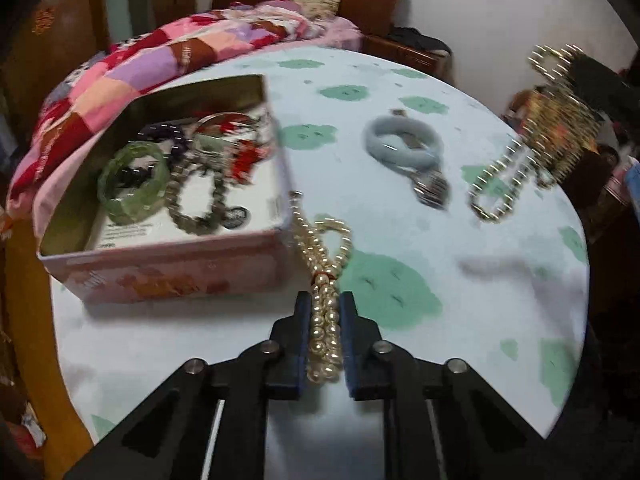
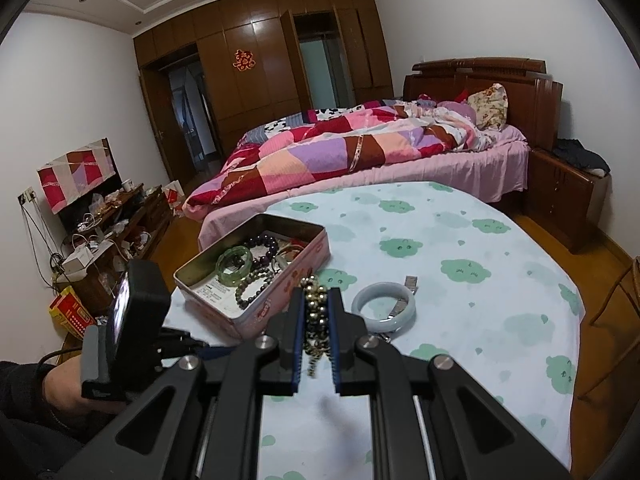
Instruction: Organize jewelry
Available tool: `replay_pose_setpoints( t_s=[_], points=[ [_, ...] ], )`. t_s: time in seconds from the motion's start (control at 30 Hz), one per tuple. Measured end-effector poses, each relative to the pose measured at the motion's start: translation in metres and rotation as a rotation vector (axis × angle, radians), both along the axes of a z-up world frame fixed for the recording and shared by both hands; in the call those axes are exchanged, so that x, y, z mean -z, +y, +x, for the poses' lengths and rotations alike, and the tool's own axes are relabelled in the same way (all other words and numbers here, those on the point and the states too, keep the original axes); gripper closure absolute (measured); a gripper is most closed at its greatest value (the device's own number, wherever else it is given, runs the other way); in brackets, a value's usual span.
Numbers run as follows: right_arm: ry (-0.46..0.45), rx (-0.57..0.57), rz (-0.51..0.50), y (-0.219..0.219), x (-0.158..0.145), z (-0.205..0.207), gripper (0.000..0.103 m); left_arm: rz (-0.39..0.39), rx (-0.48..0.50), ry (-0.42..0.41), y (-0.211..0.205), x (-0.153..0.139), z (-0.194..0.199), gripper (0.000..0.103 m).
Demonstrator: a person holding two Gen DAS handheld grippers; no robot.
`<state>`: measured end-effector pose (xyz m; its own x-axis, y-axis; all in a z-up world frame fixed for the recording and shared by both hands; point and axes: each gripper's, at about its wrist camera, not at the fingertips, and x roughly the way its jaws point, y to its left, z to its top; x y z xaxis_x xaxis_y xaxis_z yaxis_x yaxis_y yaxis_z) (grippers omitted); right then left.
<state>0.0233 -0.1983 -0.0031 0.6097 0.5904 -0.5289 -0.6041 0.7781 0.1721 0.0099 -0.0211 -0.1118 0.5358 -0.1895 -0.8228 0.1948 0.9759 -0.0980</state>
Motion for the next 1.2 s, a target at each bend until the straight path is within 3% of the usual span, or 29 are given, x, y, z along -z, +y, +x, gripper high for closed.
replay_pose_setpoints(
  t_s=[0.07,0.23,0.43,0.6,0.7,0.9,1.2],
  points=[
    [0.002,0.002,0.002,0.000,0.000,0.001,0.090,-0.001,0.027,-0.011,-0.003,-0.006,-0.005,0.097],
    [-0.003,-0.001,0.001,0.002,-0.002,0.003,0.090,-0.059,0.076,-0.110,-0.002,-0.050,-0.015,0.098],
    [-0.026,-0.022,-0.002,0.016,-0.013,0.006,0.090,-0.090,0.039,-0.238,0.027,-0.103,-0.017,0.098],
    [-0.056,-0.074,-0.002,0.042,-0.029,0.013,0.090,-0.066,-0.044,-0.320,0.063,-0.127,-0.007,0.098],
    [-0.077,-0.114,-0.008,0.064,-0.037,0.017,0.090,-0.042,-0.099,-0.335,0.080,-0.126,0.000,0.098],
    [-0.084,-0.174,-0.021,0.104,-0.039,0.025,0.090,-0.072,-0.172,-0.293,0.108,-0.104,0.021,0.098],
    [0.018,-0.211,-0.088,0.143,0.010,0.049,0.090,-0.048,-0.181,-0.226,0.110,-0.071,0.040,0.097]
  ],
)
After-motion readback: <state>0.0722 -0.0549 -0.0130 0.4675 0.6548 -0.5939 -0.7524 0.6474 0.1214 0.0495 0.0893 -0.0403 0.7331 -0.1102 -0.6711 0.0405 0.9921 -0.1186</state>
